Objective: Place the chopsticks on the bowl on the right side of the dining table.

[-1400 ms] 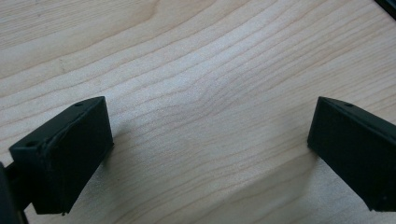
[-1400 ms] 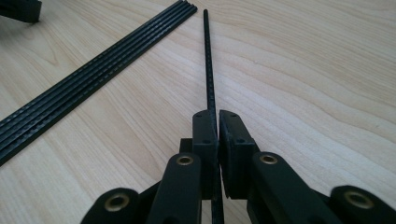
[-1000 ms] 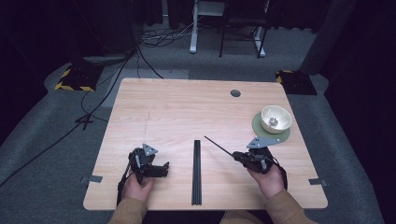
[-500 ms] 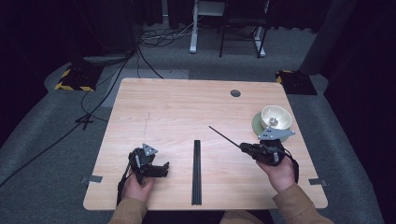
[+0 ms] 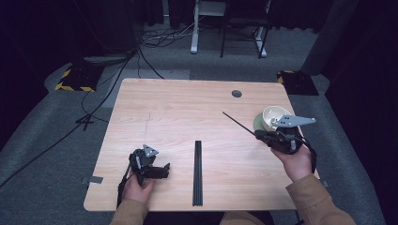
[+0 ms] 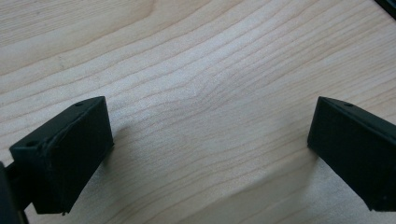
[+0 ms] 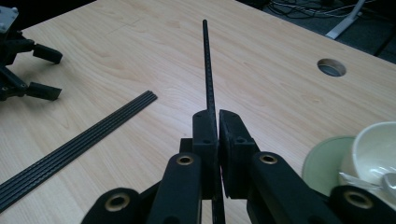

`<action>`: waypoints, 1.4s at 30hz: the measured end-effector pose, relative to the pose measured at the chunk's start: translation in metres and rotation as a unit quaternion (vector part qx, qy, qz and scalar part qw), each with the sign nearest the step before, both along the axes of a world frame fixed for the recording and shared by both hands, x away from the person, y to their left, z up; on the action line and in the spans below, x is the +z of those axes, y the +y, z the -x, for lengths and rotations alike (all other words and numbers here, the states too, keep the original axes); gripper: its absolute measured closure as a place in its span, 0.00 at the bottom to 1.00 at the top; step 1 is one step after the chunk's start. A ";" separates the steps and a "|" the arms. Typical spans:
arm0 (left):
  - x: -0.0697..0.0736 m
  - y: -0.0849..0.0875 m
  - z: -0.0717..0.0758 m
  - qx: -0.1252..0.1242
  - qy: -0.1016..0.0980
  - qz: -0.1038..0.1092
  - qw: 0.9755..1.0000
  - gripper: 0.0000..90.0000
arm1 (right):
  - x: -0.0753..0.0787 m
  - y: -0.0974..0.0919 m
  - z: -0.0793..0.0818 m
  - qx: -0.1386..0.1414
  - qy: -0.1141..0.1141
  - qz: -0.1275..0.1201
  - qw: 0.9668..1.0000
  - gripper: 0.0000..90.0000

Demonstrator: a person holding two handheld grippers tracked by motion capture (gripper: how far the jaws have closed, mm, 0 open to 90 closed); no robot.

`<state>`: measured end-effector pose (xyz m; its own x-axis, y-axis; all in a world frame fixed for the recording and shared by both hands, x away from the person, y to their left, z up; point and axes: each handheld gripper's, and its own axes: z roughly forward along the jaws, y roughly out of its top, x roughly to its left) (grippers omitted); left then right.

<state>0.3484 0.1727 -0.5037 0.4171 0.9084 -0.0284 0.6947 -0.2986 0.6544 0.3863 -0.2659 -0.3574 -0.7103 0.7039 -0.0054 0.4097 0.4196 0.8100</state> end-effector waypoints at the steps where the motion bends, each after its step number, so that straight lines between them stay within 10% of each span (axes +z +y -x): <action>1: 0.000 0.000 0.000 0.000 0.000 0.000 1.000 0.00 | 0.000 0.000 0.000 0.000 0.000 0.000 1.000 0.95; 27: 0.000 0.000 0.000 0.000 -0.001 -0.001 1.000 0.00 | 0.017 -0.066 -0.053 -0.057 -0.043 0.019 0.997 0.95; 42: 0.000 0.000 0.000 0.000 0.000 0.000 1.000 0.00 | -0.015 -0.086 -0.093 -0.077 -0.023 0.055 0.995 0.95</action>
<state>0.3484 0.1728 -0.5037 0.4175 0.9082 -0.0283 0.6946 -0.2989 0.6544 0.4792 -0.3523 -0.3724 -0.5916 0.7975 -0.1181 0.4397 0.4419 0.7819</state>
